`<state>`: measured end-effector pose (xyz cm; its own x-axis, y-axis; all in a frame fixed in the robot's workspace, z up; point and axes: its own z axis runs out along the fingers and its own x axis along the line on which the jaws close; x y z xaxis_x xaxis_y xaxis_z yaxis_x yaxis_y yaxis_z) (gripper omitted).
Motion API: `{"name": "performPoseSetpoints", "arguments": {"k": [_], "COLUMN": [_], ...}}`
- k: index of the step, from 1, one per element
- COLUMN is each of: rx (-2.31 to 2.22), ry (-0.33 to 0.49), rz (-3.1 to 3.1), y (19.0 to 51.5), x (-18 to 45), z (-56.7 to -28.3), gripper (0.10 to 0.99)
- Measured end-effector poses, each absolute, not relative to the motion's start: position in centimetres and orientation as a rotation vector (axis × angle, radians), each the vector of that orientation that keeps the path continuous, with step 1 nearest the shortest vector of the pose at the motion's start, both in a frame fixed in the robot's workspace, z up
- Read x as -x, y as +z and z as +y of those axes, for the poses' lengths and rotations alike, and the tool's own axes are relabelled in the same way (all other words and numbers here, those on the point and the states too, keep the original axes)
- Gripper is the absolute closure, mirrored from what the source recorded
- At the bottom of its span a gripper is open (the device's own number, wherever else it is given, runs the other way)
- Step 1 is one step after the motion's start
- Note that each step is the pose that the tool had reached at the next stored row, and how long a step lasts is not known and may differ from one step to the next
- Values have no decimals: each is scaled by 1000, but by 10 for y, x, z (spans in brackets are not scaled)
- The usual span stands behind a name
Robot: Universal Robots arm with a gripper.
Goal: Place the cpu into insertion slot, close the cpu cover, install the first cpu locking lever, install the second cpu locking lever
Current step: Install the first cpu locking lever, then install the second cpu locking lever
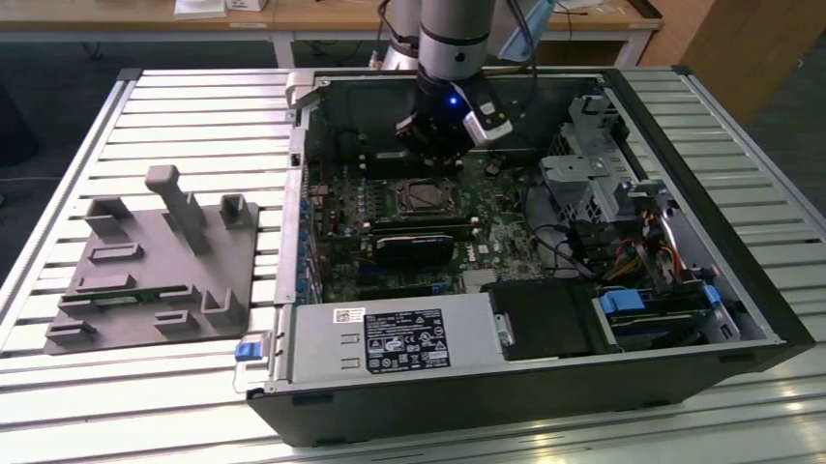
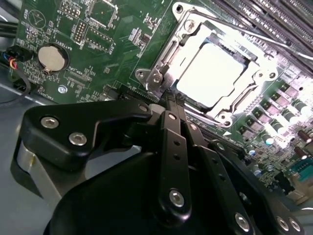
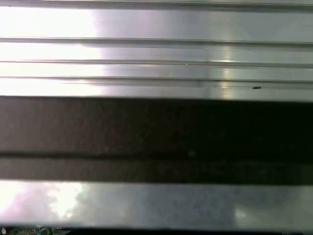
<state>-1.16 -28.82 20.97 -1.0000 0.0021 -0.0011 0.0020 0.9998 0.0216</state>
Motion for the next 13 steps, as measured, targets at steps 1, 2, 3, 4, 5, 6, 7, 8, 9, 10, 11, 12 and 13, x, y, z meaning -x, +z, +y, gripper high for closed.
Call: {"name": "performPoseSetpoints", "arguments": {"k": [1, 2, 3, 4, 5, 6, 7, 8, 9, 10, 11, 12, 13], "rx": [-3, -3, -3, -3, -3, -3, -3, -3, -3, -3, -3, -3, -3], "ry": [34, 34, 34, 34, 34, 34, 34, 34, 34, 34, 34, 34, 34], "rz": [3140, 3140, 3140, 3140, 3140, 3140, 3140, 3140, 3140, 3140, 3140, 3140, 3140], "y": [210, 210, 210, 210, 210, 210, 210, 210, 210, 210, 210, 210, 210], "x": [12, 12, 12, 12, 12, 12, 12, 12, 12, 12, 12, 12, 12], "z": [-289, -289, -289, -290, -290, -290, -291, -291, -291, -291, -292, -292, -293], "gripper": [980, 980, 980, 980, 980, 980, 980, 980, 980, 980, 980, 980, 980]}}
